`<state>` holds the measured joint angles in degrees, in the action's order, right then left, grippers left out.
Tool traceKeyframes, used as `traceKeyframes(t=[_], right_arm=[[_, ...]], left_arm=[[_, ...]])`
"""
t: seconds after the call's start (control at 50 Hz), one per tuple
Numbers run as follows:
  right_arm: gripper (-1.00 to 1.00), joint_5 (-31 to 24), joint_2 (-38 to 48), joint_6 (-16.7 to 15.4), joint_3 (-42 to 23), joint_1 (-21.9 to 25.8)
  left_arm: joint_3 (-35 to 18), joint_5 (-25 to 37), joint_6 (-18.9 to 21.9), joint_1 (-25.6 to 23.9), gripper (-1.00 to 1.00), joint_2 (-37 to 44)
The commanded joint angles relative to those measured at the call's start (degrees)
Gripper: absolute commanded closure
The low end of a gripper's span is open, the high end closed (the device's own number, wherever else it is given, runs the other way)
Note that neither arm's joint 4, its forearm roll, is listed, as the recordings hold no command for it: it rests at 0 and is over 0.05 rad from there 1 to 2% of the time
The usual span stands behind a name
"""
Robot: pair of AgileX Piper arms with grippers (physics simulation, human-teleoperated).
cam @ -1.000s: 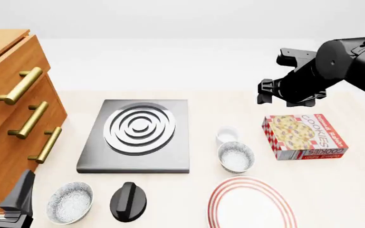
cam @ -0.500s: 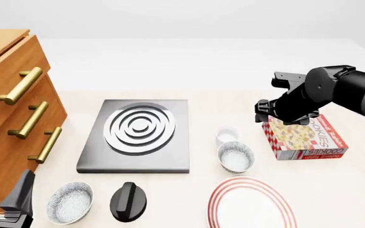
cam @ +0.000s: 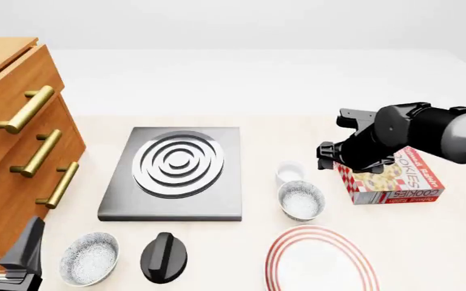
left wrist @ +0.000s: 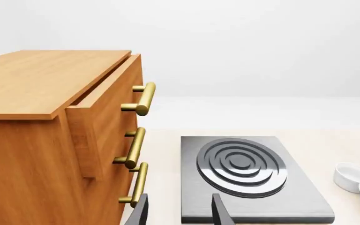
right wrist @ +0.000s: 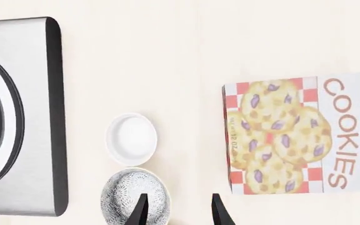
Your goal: Pick the akita bowl between the plate and the ramekin and place it on the plate.
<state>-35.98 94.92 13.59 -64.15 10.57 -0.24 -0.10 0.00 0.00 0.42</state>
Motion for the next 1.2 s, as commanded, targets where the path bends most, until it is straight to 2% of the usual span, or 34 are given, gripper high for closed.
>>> traceKeyframes(t=[0.02,0.38,1.06,1.1,1.14,1.2], right_arm=[[-1.0,1.93,1.1,1.77,1.68,1.0],[-1.0,5.03,3.94,4.19,3.74,2.85],[-1.0,7.09,3.57,3.68,7.71,3.19],[-1.0,7.42,3.55,3.88,8.25,3.46],[-1.0,7.59,3.53,5.42,8.79,5.08],[-1.0,7.67,2.54,4.82,9.39,4.58]], left_arm=[[0.0,0.0,0.0,0.0,-1.0,0.0],[0.0,0.0,0.0,0.0,-1.0,0.0],[0.0,0.0,0.0,0.0,-1.0,0.0],[0.0,0.0,0.0,0.0,-1.0,0.0],[0.0,0.0,0.0,0.0,-1.0,0.0],[0.0,0.0,0.0,0.0,-1.0,0.0]])
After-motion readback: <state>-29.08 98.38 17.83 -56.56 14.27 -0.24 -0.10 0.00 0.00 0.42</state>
